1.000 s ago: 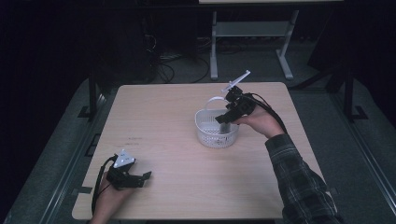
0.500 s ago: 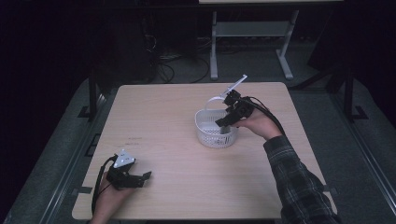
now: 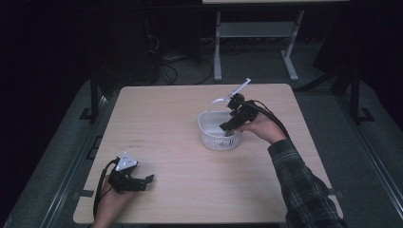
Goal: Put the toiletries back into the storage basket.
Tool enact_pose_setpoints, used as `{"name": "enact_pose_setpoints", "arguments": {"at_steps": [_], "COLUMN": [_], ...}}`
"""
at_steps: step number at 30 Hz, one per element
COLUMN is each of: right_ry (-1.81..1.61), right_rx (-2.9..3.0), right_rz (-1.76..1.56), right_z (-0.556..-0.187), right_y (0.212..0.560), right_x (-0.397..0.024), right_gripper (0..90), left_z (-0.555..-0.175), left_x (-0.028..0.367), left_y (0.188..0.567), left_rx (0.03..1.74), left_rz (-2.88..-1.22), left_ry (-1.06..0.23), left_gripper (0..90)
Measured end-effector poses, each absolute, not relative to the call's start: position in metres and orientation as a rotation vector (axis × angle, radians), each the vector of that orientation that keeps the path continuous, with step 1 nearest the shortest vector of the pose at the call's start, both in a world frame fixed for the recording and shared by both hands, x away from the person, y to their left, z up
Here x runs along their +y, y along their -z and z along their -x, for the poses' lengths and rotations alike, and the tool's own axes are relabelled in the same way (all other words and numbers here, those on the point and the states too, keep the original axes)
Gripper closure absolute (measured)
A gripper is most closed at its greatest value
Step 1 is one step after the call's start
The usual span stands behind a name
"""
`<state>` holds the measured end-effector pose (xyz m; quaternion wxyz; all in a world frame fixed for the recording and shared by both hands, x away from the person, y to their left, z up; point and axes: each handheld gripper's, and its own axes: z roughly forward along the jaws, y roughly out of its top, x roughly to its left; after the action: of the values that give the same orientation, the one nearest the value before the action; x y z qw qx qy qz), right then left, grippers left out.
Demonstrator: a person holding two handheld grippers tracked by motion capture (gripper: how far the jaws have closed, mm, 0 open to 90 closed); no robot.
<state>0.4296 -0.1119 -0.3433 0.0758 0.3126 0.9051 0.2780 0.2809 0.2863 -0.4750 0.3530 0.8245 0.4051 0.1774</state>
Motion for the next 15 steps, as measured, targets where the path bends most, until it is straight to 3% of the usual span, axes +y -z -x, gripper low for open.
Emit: {"name": "enact_pose_setpoints", "arguments": {"at_steps": [3, 7, 15], "right_ry": [-0.848, -0.858, -0.898], "right_rx": [2.721, 2.706, 2.673], "right_rz": [-0.956, -0.965, -0.983], "right_z": [-0.430, -0.428, -0.418], "right_y": [0.344, 0.344, 0.341], "right_x": [-0.112, -0.113, -0.127], "right_gripper": [19.1, 14.7, 13.8], "left_z": [-0.281, -0.281, -0.281], "left_x": [0.286, 0.286, 0.286], "left_y": [0.475, 0.475, 0.475], "left_rx": [1.048, 1.047, 1.048], "left_rz": [-2.132, -2.135, -2.134], "left_ry": [-0.459, -0.459, -0.459], "left_gripper": [13.2, 13.1, 13.2]}}
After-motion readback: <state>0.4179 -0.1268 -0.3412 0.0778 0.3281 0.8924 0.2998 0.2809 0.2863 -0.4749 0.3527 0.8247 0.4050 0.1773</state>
